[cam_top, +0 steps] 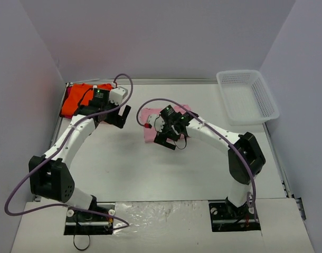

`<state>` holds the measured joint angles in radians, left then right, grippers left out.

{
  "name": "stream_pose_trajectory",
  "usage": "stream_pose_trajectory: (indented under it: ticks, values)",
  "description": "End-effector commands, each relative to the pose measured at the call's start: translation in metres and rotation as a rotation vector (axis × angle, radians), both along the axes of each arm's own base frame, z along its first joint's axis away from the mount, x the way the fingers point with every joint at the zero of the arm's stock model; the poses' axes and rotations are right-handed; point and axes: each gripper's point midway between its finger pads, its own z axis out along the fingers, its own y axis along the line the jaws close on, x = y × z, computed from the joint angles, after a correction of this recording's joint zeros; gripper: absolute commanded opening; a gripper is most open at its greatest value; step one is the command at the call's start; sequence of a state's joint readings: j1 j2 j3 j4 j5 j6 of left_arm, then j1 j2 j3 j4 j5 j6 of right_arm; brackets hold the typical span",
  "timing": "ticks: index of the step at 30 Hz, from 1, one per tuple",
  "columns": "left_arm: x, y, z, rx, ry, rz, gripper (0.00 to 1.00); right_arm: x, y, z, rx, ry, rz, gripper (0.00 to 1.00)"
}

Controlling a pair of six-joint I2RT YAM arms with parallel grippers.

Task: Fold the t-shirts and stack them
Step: Fold the long partially folded tshirt into a neat square, then put the neatly folded tshirt into the corner of the board with the left arm

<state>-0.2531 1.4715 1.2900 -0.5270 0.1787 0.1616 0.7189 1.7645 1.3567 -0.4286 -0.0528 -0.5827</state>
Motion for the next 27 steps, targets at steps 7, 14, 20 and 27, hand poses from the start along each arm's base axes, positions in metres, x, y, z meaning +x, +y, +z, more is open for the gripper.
stream_pose_trajectory:
  ticks: [7, 14, 20, 27]
  values:
    - [-0.009, 0.016, 0.009, -0.292, 0.073, 0.082, 0.96, 0.013, 0.04, -0.037, -0.179, -0.126, 0.022, 0.93]
    - [-0.012, 0.029, 0.003, -0.363, 0.068, 0.122, 0.99, 0.013, 0.081, -0.075, -0.272, -0.164, 0.061, 0.9]
    - [-0.011, 0.033, 0.0, -0.376, 0.062, 0.136, 0.96, 0.015, 0.1, -0.088, -0.316, -0.203, 0.08, 0.82]
    - [-0.009, 0.03, -0.014, -0.441, 0.11, 0.138, 0.95, 0.011, 0.102, -0.096, -0.361, -0.209, 0.095, 0.0]
